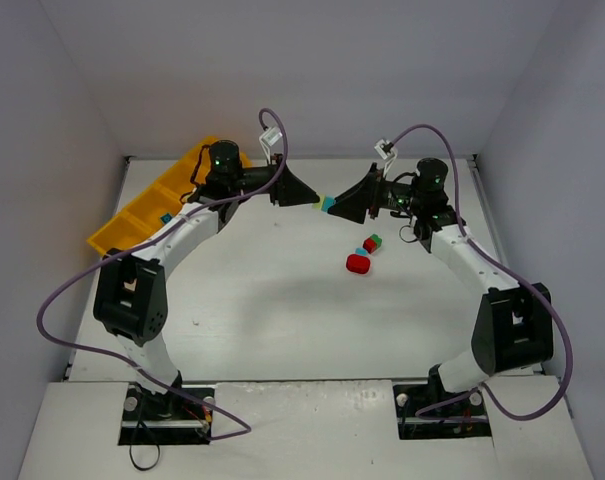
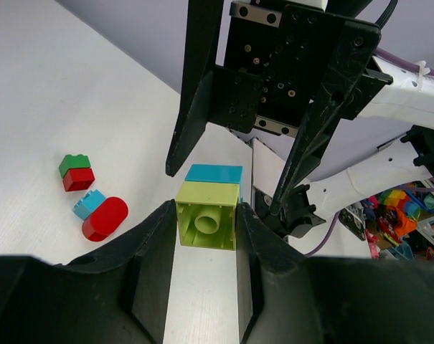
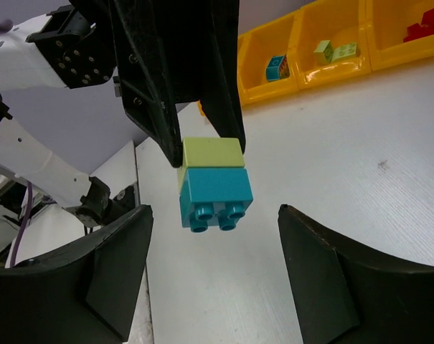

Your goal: Sort the legos into containers by color

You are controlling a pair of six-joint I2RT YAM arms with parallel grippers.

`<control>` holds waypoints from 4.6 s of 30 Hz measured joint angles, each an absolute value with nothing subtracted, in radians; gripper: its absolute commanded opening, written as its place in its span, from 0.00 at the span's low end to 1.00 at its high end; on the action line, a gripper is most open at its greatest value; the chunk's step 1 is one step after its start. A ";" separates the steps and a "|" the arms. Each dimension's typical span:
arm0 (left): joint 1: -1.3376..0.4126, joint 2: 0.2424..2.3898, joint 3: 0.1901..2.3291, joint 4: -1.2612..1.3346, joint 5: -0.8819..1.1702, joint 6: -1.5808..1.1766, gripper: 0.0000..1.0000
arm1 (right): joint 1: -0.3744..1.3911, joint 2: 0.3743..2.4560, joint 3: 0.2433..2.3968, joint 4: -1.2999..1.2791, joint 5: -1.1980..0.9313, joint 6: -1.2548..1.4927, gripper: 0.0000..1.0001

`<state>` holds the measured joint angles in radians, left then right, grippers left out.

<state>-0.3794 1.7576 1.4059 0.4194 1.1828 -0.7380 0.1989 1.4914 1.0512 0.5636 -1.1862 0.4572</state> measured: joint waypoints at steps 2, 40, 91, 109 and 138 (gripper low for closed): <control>-0.384 1.758 1.406 0.419 1.185 -0.738 0.00 | 0.199 1.501 1.055 0.582 -1.187 0.465 0.66; -0.261 1.758 1.369 0.358 1.237 -0.694 0.00 | 0.124 1.498 0.981 0.636 -1.258 0.499 0.01; -0.189 1.866 1.886 -0.523 0.529 -0.393 0.69 | 0.287 1.299 0.966 0.196 -0.969 -0.020 0.08; -0.448 1.875 1.894 -0.577 0.947 -0.527 0.69 | 0.347 1.255 0.967 0.114 -0.748 -0.230 0.11; -0.561 2.010 1.986 -0.736 1.039 -0.446 0.60 | 0.348 1.277 0.969 0.078 -0.871 -0.263 0.14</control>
<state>-0.5606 2.0102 1.9862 -0.7364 1.0393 -0.4458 0.3477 1.2774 0.9688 0.0784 -0.8711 -0.2634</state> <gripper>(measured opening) 0.618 0.348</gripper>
